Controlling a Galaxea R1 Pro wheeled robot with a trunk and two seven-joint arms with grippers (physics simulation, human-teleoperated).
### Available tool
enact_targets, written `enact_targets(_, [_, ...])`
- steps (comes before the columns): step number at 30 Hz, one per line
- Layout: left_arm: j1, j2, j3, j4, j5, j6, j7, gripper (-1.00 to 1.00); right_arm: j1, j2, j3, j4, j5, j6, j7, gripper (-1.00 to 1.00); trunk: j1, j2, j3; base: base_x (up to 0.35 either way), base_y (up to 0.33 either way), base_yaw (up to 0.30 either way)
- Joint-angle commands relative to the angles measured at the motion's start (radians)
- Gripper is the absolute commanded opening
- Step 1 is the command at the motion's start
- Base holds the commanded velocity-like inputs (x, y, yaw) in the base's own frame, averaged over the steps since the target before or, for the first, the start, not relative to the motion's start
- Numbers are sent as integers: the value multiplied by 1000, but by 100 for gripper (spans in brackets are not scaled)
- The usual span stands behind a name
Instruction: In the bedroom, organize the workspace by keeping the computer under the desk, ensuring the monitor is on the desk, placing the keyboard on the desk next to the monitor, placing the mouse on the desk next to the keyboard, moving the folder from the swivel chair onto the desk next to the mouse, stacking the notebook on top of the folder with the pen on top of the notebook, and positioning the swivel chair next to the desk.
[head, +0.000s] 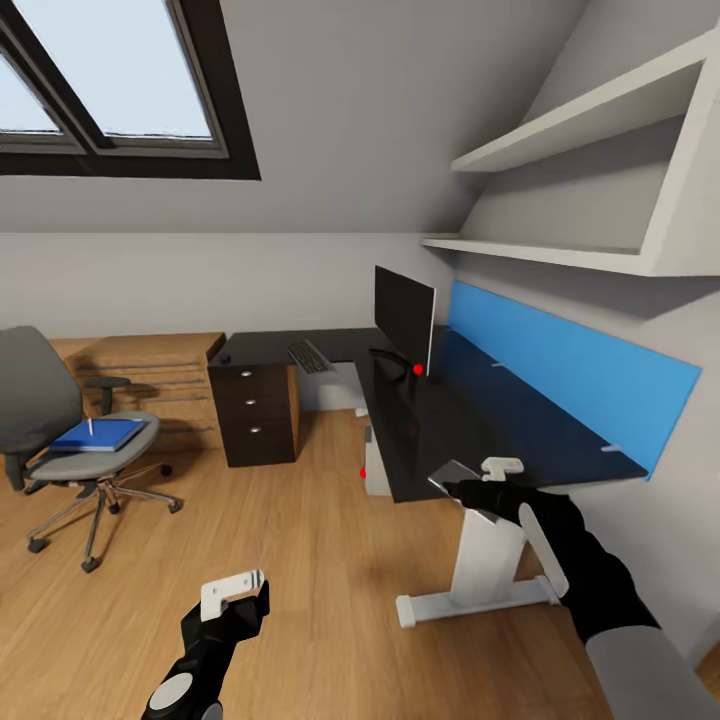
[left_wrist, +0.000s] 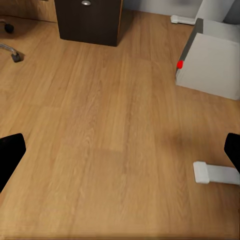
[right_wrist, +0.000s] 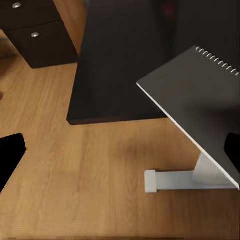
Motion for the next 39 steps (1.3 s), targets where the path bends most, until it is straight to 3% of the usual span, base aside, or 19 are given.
enact_targets(1, [0,0,-1,-2,10,2,8,100,-1,0,-7,-1,-1,4,1,100,0,-1,-1,-74,0,0])
enact_targets(8, [0,0,-1,-2,10,4,8,100,-1,3,-43,-2,-3,4,1,100,0,-1,-1,-26,0,0])
enact_targets(12, [0,0,-1,-5,11,4,8,100,-1,3,-77,-2,-40,4,1,100,0,-1,-1,-4,0,0])
enact_targets(13, [0,-4,-5,-13,13,2,7,100,0,-5,-154,5,-207,10,0,100,4,-8,-4,0,0,0])
enact_targets(14, [0,-4,-5,-13,13,2,7,100,0,-5,-165,7,-217,11,0,100,7,-15,-7,0,0,0])
enact_targets(15, [0,-4,-5,-14,13,1,8,100,1,-6,-307,65,-311,18,0,100,11,-22,-10,0,0,0])
enact_targets(18, [0,-4,-5,-14,13,1,8,100,1,-6,-388,82,-351,43,0,100,23,-43,-20,0,0,0])
enact_targets(19, [0,-4,-4,-14,13,1,8,100,1,-6,-444,88,-366,66,0,100,27,-50,-23,0,0,0])
enact_targets(24, [0,-4,-4,-14,13,1,9,100,1,-6,-544,93,-381,114,1,100,46,-85,-38,0,0,0])
enact_targets(39, [0,-3,-1,-12,12,1,10,100,1,-6,-601,96,-384,135,2,100,103,-190,-85,0,0,0])
